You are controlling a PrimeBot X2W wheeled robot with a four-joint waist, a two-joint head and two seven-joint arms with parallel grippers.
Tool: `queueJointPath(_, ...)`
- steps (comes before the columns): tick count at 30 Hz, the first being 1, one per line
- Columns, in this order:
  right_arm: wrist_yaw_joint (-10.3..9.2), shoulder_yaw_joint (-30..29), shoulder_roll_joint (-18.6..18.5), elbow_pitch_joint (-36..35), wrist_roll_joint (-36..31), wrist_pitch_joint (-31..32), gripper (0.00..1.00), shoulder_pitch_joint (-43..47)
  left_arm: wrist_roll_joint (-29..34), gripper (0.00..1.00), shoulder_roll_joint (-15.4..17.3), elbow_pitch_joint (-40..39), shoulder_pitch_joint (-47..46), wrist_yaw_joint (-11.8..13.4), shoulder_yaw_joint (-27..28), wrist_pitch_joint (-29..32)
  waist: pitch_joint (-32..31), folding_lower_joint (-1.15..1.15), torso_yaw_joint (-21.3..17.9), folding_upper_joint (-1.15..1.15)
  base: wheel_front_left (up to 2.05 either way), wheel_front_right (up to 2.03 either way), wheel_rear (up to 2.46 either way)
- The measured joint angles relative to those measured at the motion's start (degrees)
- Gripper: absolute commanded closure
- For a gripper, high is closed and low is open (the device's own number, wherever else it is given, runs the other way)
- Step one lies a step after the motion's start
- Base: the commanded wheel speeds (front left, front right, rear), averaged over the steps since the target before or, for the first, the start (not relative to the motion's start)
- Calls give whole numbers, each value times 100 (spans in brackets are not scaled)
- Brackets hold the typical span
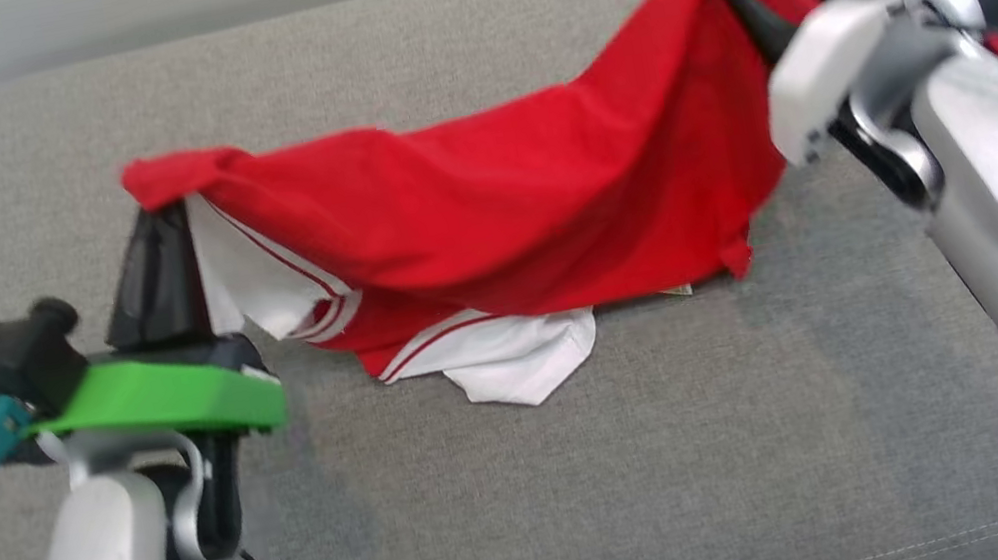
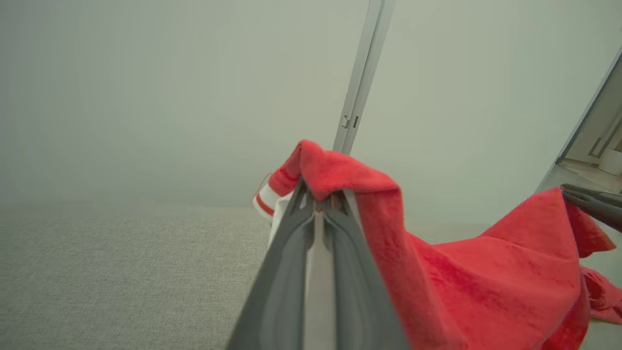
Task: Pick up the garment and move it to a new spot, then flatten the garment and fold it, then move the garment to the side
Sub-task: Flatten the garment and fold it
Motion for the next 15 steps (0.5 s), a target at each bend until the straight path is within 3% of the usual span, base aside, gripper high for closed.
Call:
queueJointPath(5, -3, 79, 355, 211, -134, -166, 0, -671, -71, 100, 9, 450, -470, 2, 248, 5, 306, 0, 49, 0, 0, 0, 0)
queueJointPath(9, 4, 192, 412, 567, -112, -328, 0, -564, -71, 100, 44, 817, -511, 3, 385, -70, 466, 1, 5, 0, 0, 0, 0)
queueJointPath(15, 10, -108, 474, 575, 247, -1013, 0, -169, -92, 100, 23, 1009, -467, 2, 402, -319, 543, 0, -215, 0, 0, 0, 0)
